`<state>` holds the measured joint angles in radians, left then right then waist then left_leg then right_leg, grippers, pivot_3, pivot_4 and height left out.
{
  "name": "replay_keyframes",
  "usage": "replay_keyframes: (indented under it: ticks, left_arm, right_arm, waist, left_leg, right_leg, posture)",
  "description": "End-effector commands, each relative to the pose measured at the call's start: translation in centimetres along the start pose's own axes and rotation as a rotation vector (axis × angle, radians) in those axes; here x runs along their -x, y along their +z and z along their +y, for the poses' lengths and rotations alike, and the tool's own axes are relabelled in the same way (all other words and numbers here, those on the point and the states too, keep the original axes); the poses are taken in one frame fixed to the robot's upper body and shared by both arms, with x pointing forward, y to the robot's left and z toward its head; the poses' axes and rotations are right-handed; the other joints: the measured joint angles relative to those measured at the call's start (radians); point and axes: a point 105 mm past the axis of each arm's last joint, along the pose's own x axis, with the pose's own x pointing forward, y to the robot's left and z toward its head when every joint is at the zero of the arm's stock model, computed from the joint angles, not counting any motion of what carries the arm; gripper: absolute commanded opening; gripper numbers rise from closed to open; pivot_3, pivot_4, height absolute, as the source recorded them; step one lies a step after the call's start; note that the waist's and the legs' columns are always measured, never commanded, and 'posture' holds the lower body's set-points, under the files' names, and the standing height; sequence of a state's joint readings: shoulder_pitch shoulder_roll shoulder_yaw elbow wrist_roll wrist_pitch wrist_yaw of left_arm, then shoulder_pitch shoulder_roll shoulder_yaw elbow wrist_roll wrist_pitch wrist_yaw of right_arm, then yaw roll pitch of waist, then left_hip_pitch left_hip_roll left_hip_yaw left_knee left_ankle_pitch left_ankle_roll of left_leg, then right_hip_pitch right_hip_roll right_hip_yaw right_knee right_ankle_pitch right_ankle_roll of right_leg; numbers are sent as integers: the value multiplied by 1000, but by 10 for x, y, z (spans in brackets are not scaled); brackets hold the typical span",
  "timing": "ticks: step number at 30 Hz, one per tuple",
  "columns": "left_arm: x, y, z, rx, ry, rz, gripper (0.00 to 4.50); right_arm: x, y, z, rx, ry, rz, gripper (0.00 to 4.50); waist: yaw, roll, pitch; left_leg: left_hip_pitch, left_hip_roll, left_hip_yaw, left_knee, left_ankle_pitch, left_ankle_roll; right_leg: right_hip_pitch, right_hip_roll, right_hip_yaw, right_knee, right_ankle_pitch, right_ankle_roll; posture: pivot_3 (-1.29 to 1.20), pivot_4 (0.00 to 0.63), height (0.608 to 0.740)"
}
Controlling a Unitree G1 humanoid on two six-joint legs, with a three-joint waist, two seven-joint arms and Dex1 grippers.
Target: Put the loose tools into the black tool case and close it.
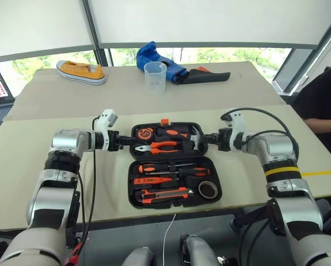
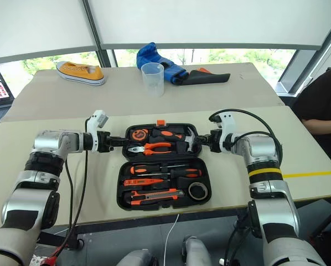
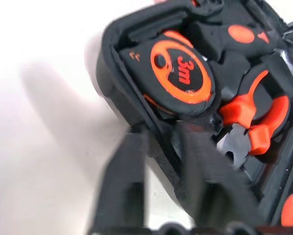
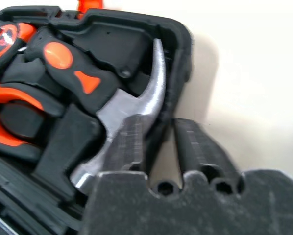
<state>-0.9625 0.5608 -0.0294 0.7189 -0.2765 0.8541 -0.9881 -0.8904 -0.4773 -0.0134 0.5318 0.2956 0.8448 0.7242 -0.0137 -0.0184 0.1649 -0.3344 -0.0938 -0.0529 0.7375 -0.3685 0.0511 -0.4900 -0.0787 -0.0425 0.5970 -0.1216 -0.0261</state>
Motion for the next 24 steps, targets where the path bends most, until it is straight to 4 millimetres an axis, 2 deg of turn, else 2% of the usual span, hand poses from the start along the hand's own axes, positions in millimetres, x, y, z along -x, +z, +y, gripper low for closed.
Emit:
replay_keyframes:
  ticks: [1, 6, 10, 13, 15, 18, 22, 24]
  left_arm:
    - [-5, -3, -8, -18, -38, 11, 26]
    - [-6, 8, -18, -45, -85, -58, 26]
    - [0, 47, -27, -84, -92, -259, 26]
    - [7, 70, -28, -66, -78, -375, 26]
    - [13, 79, -31, -174, -67, -439, 26]
    - [18, 79, -48, -361, -106, -469, 26]
    - [17, 51, -61, -599, -108, -415, 26]
    - [15, 36, -64, -660, -101, -402, 26]
  right_arm:
    - [1, 14, 7, 39, 17, -61, 59]
    - [3, 40, 10, 107, -11, -185, 59]
    - [14, 77, 13, 219, -91, -378, 59]
    - [21, 91, 17, 314, -131, -465, 59]
    - [26, 97, 20, 379, -149, -513, 59]
    - [35, 97, 22, 468, -181, -562, 59]
    - [43, 67, 25, 600, -178, -551, 59]
    - [46, 53, 25, 627, -174, -550, 59]
  waist:
    - [0, 0, 0]
    - [-2, 0, 0]
    - [3, 0, 0]
    - [3, 0, 0]
    - [-1, 0, 1]
    - [-7, 0, 1]
    - [-8, 0, 1]
    - [-8, 0, 1]
  left_leg:
    - [0, 0, 0, 1, 0, 0]
    - [0, 0, 0, 2, 0, 0]
    - [-2, -1, 0, 5, 0, 0]
    - [-4, -1, 0, 6, 0, 0]
    - [-7, -1, 0, 7, 0, 0]
    - [-7, -1, 0, 7, 0, 0]
    - [-7, 0, 0, 6, 0, 0]
    - [-7, -1, 1, 4, 0, 0]
  right_leg:
    - [0, 0, 0, 0, 0, 0]
    - [0, 0, 1, 1, 1, 0]
    - [-2, 0, 1, 7, 1, 0]
    - [-4, 0, 1, 8, 1, 0]
    - [-6, 1, 1, 8, 1, 0]
    - [-7, 1, 1, 9, 1, 0]
    - [-7, 1, 1, 8, 1, 0]
    - [-7, 1, 1, 5, 1, 0]
  posture:
    - [0, 150, 724]
    - [0, 150, 724]
    - [0, 150, 724]
    - [0, 150, 724]
    - [0, 150, 724]
    - [0, 150, 724]
    - [0, 150, 724]
    - [0, 150, 724]
